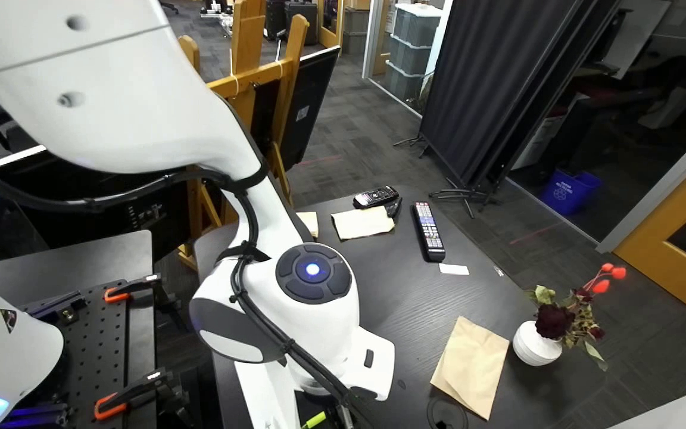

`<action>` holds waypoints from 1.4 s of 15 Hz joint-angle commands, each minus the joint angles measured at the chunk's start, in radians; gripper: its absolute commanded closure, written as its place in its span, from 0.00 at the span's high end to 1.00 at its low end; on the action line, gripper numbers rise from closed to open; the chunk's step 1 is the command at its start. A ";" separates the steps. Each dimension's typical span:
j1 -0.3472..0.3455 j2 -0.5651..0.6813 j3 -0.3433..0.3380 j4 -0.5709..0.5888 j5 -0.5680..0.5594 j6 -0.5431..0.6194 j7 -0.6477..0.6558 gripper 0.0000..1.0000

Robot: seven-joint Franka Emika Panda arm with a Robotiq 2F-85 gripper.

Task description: Put the pen in the cup

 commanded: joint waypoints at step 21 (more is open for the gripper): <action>-0.221 0.104 0.179 0.138 -0.293 0.034 0.242 0.04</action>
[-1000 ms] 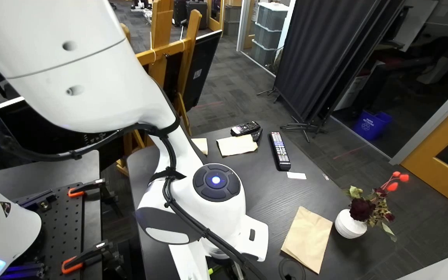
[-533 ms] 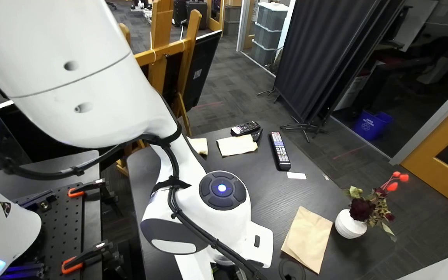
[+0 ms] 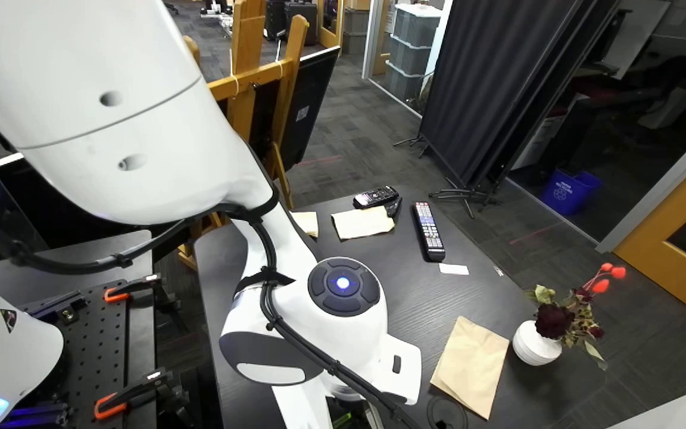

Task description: Put the pen in the cup

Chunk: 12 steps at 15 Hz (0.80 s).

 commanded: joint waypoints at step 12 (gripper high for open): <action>-0.227 -0.216 0.411 -0.035 0.139 -0.070 -0.050 0.04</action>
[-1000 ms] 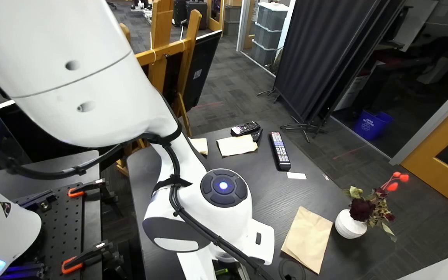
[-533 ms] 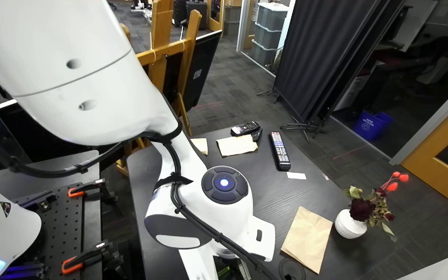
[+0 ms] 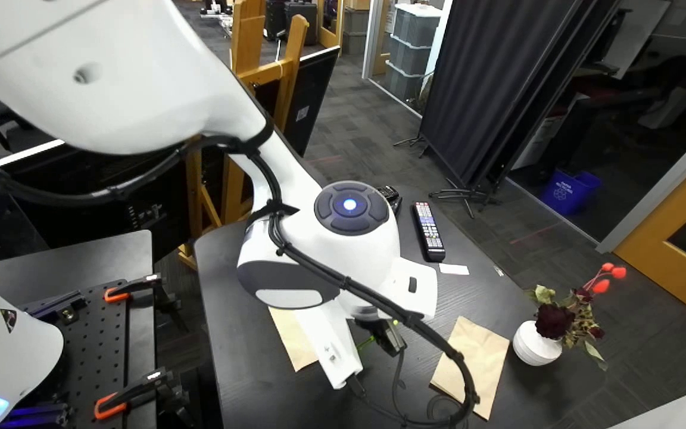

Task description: Put the pen in the cup

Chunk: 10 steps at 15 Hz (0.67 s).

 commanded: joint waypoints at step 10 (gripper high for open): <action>0.068 -0.316 0.132 -0.003 0.241 -0.229 -0.130 0.04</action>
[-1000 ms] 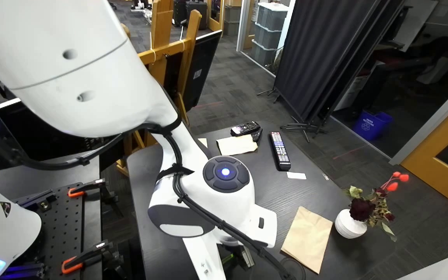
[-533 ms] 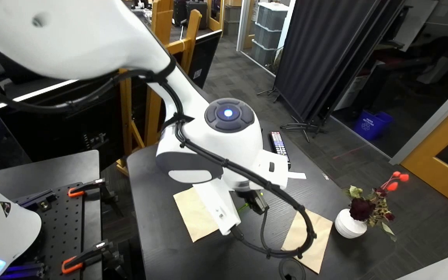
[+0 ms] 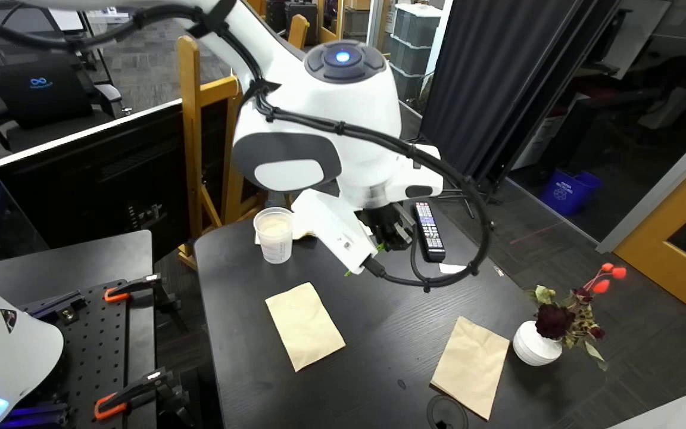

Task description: Put the pen in the cup

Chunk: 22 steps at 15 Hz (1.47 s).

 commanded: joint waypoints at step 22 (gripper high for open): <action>0.324 -0.062 -0.143 0.074 0.973 -0.201 -0.783 0.04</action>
